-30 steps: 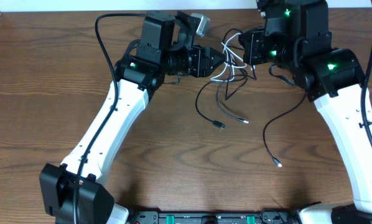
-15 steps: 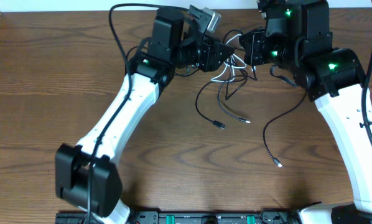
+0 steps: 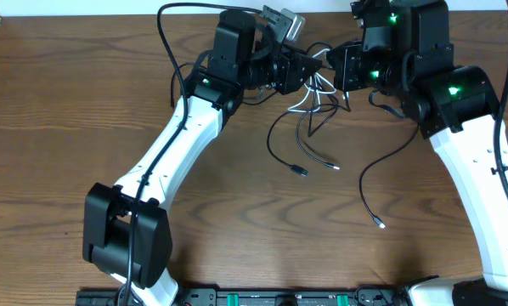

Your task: Untangle cables

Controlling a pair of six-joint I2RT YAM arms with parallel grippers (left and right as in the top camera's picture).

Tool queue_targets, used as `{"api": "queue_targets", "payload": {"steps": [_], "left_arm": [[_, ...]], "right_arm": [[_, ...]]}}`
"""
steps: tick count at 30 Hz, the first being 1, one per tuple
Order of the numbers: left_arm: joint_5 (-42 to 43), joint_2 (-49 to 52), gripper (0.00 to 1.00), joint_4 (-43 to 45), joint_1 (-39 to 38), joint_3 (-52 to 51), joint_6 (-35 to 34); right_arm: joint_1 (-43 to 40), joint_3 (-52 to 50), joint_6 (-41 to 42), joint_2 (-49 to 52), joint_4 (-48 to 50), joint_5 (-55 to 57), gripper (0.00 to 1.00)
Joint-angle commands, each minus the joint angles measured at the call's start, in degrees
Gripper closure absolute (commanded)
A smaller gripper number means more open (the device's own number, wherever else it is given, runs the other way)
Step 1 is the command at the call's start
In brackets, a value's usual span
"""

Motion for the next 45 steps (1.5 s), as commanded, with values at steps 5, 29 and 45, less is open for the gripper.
{"api": "queue_targets", "payload": {"steps": [5,29,45], "left_arm": [[0.59,-0.61,0.53,1.84,-0.57,0.02,0.07],[-5.25,-4.17,0.92,-9.44,3.06,0.02,-1.60],[-5.99,-27.19,0.93,-4.98,3.54,0.63,-1.95]], "right_arm": [[-0.35,0.44,-0.35,-0.20,0.00,-2.32,0.99],[-6.54,0.00,8.85,0.74,-4.83,9.35,0.84],[-6.64,-0.26,-4.74,5.73,-5.79,-5.31,0.43]]}}
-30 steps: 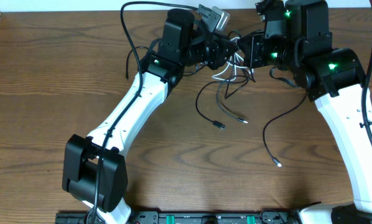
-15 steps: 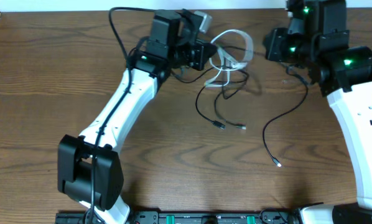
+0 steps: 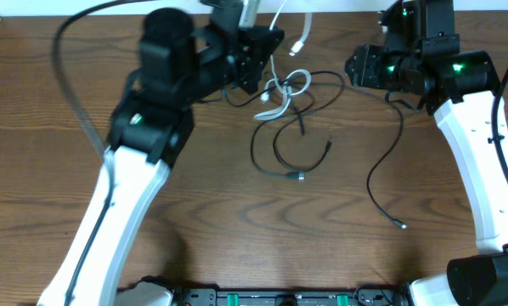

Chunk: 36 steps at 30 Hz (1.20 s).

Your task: Untangle cables

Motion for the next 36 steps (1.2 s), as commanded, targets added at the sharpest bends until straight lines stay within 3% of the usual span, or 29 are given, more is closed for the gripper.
{"api": "queue_targets", "payload": {"steps": [1,10,17,24,36], "left_arm": [[-1.27,-4.76,0.93,1.51,0.09,0.63,-1.29],[-4.83,-8.57,0.93,3.23,0.09,0.63,-4.81],[-7.61,-8.15,0.93,2.78,0.09,0.63,-5.03],[-9.11,-6.95,0.93,1.20,0.09,0.63,-5.03],[-12.15,-6.54,0.93,1.25,0.09,0.63,-5.03]], "right_arm": [[0.24,-0.07,-9.03,0.15,1.05,-10.34,0.42],[2.62,-0.07,-12.68,1.09,2.03,-20.83,0.43],[6.01,-0.07,-10.86,3.89,-0.04,-21.00,0.56],[6.93,-0.09,-9.38,7.45,-5.90,-21.00,0.60],[10.45,-0.11,-18.86,12.66,-8.94,-31.74,0.62]]}}
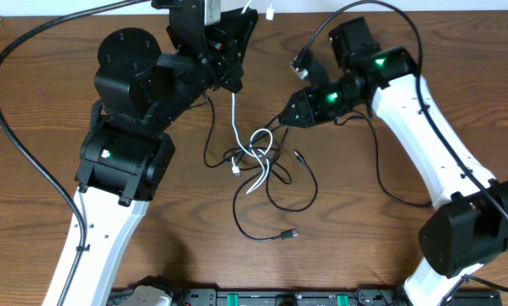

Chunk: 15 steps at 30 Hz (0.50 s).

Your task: Untangle cables

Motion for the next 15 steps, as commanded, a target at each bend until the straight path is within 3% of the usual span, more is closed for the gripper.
{"api": "queue_targets", "payload": {"steps": [1,15], "left_arm": [[-0.98,0.02,0.93,0.07,0.09,0.63,-0.48],[-2.47,0.07,0.93,-0.79,0.09,0.63,-0.48]], "right_arm": [[0.37,-0.09,-4.13,0.83,-1.07,-5.03,0.62],[4.94,-2.01,-6.19,4.15,-2.01,-4.96,0.66]]}}
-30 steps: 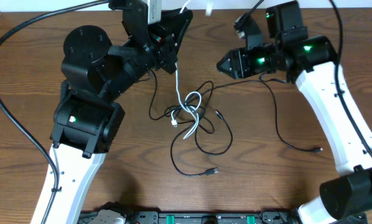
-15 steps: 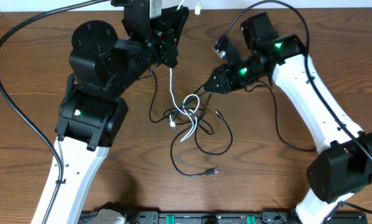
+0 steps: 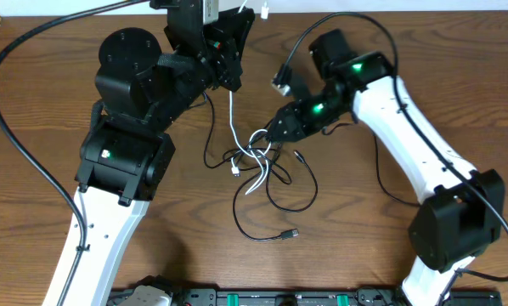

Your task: Untangle cables

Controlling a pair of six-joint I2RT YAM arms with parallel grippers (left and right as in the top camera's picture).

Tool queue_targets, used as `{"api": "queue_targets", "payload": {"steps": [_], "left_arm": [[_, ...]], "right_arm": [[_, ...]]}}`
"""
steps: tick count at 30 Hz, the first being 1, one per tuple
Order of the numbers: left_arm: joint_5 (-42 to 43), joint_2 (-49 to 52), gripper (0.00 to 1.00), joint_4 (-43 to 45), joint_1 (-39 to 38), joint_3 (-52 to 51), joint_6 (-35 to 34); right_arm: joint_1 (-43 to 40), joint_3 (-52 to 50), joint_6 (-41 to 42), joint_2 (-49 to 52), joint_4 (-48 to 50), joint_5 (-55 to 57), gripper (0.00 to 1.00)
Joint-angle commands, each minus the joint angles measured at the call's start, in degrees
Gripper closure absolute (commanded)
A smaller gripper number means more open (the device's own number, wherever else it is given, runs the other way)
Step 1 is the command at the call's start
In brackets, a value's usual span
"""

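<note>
The tangle (image 3: 256, 155) lies mid-table: a white cable (image 3: 233, 110) looped through thin black cables (image 3: 292, 191). My left gripper (image 3: 228, 55) is raised at the far side, shut on the white cable. That cable hangs taut down to the knot, and its free end (image 3: 262, 12) sticks out above. My right gripper (image 3: 275, 133) points down-left and sits right at the knot's right edge. Its jaws are too dark to read.
Loose black plug ends lie at the front (image 3: 293, 232) and right of the knot (image 3: 298, 155). Another black cable (image 3: 380, 170) runs under the right arm. The left arm's own thick cable (image 3: 16, 161) arcs over the left side. A rail (image 3: 271, 297) lines the front edge.
My right gripper has moved left and down, from a little right of the knot to its right edge. The left gripper and the white cable stay as they were.
Both grippers were close together over the tangle at the far middle. Then the left held the white cable higher and the right had drawn back to the right. Later the tangle hung mid-table from the raised left gripper, and the right has closed in on it.
</note>
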Motion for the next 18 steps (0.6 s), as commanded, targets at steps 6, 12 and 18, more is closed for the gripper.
{"api": "queue_targets", "payload": {"steps": [6,12,18], "left_arm": [[-0.74,0.09,0.92,-0.26,0.09,0.61,-0.50],[-0.79,0.48,0.93,-1.79,0.09,0.61,-0.44],[-7.30,1.49,0.93,-7.65,0.09,0.61,-0.48]], "right_arm": [[1.84,-3.72,-1.01,2.32,6.43,-1.22,0.77],[1.88,-3.65,-0.59,1.99,11.04,-2.01,0.99],[-1.25,-3.48,-0.63,-2.43,10.08,-2.51,0.99]]}}
